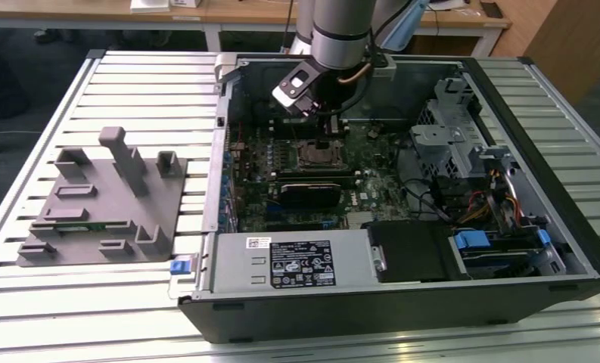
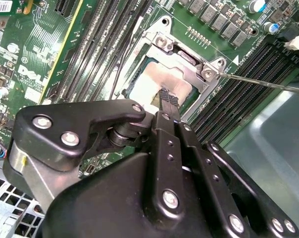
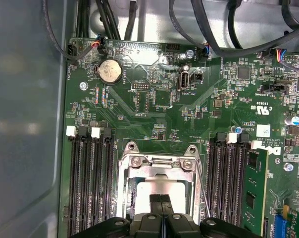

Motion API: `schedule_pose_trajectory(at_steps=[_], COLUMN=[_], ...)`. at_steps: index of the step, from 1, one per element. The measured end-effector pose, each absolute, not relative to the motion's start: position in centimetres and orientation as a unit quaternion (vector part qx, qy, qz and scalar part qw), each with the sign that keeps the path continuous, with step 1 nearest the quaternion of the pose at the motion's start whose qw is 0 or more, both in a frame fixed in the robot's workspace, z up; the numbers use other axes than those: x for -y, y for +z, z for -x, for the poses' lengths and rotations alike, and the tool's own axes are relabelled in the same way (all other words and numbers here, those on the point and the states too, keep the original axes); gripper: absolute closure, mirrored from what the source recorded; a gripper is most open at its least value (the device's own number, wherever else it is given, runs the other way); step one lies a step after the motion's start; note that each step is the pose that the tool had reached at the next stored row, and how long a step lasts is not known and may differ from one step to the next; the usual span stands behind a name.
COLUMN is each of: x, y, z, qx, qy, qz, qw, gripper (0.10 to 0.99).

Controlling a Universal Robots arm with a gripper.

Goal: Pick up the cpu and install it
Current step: 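Install the first cpu locking lever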

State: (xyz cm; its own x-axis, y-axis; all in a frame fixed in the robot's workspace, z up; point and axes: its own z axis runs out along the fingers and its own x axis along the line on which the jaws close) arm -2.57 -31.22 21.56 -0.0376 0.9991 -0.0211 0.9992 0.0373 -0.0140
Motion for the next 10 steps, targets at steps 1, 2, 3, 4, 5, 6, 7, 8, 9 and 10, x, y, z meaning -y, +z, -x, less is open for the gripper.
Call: schedule_pose_trajectory(at_steps=[1,2,3,4,5,6,7,8,9,10], x=[31.22,31.22,31.22,31.22,31.22,31.22,31.22,31.22,31.22,31.22], y=[21.59,21.62,21.66,21.71,21.76,21.81,21.83,21.86,21.91,21.96], z=[2.57,2.57,2.57,2.57,2.57,2.57,2.57,2.57,2.57,2.57], qx=[-0.720,-0.720,-0.720,-0.720,-0.720,-0.720,-0.720,-0.720,-0.720,-0.720], qy=[-0.012,-0.012,-0.012,-0.012,-0.012,-0.012,-0.012,-0.012,-0.012,-0.012], qz=[-0.694,-0.694,-0.694,-0.694,-0.694,-0.694,-0.694,-0.694,-0.694,-0.694], qw=[0.003,0.003,0.003,0.003,0.003,0.003,0.003,0.003,0.003,0.003], gripper=[0.980,0.980,0.980,0.980,0.980,0.980,0.980,0.980,0.980,0.980])
